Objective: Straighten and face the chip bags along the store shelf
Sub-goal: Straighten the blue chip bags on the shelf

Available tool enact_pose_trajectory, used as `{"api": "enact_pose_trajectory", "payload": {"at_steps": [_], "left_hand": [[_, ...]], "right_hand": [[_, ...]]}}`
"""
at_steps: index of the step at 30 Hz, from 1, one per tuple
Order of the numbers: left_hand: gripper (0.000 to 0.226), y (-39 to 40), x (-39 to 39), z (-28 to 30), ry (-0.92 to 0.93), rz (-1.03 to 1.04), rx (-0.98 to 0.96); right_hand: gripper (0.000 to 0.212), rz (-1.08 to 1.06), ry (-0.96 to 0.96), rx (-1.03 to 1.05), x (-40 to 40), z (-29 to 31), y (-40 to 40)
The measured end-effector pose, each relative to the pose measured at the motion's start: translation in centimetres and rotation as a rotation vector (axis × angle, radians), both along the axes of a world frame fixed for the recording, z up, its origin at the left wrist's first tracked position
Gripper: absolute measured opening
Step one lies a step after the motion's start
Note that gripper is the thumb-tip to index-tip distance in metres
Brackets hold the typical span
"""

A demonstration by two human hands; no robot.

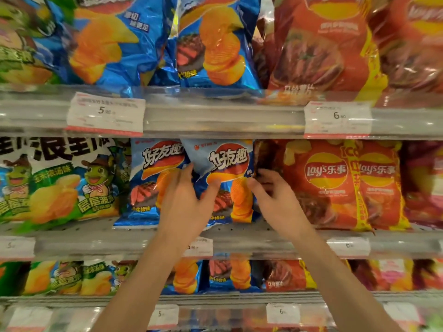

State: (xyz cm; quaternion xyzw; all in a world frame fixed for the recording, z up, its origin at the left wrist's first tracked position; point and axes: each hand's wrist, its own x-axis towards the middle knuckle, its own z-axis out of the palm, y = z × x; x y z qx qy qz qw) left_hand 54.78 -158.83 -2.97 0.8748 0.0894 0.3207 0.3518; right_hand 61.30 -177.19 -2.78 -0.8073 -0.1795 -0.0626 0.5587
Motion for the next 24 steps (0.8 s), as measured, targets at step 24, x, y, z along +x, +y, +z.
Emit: {"api": "enact_pose_trajectory", "payload": {"at_steps": [24], "left_hand": [[0.067, -2.1, 2.9, 2.2, 0.116, -0.204, -0.574]], "right_hand": [[0.036, 0.074, 0.135, 0.265, 1.4, 0.6, 0.9]]}}
